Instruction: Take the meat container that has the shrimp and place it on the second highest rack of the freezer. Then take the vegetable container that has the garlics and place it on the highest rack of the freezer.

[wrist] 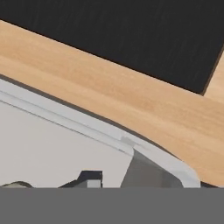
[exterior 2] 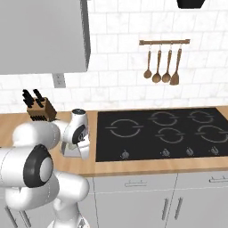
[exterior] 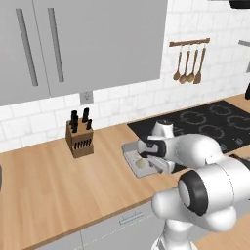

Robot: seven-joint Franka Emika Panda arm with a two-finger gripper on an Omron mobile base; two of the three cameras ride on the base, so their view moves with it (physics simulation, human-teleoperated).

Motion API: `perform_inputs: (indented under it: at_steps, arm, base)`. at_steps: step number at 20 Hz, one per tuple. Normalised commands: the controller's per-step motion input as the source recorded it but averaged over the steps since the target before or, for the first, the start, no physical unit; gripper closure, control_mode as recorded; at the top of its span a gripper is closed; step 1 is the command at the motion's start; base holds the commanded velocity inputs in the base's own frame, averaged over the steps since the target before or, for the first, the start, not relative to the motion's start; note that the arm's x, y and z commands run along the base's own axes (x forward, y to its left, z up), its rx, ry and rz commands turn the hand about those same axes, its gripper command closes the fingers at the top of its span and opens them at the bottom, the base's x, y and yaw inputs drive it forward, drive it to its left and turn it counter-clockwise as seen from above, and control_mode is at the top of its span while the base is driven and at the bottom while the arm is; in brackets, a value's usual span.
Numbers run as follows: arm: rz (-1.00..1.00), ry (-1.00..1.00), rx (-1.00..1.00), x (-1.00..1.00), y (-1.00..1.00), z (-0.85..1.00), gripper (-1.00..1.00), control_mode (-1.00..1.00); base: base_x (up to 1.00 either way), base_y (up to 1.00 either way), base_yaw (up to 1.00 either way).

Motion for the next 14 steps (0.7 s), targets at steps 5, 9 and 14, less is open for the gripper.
perform_inputs:
  at_steps: [5,9,14]
  arm:
    - [0.00,-0.09,0.00,-0.62,0.00,0.31,1.00,-1.00]
    - [0.01,-0.16,0.01,-0.63,-0.01,0.90,1.00,-1.00]
    - [0.03,-0.17,0.03,-0.69,-0.06,1.00,1.00,-1.00]
  base:
    - [0.00,0.00,0.00]
    - [0.00,0.00,0.00]
    - [0.00,0.00,0.00]
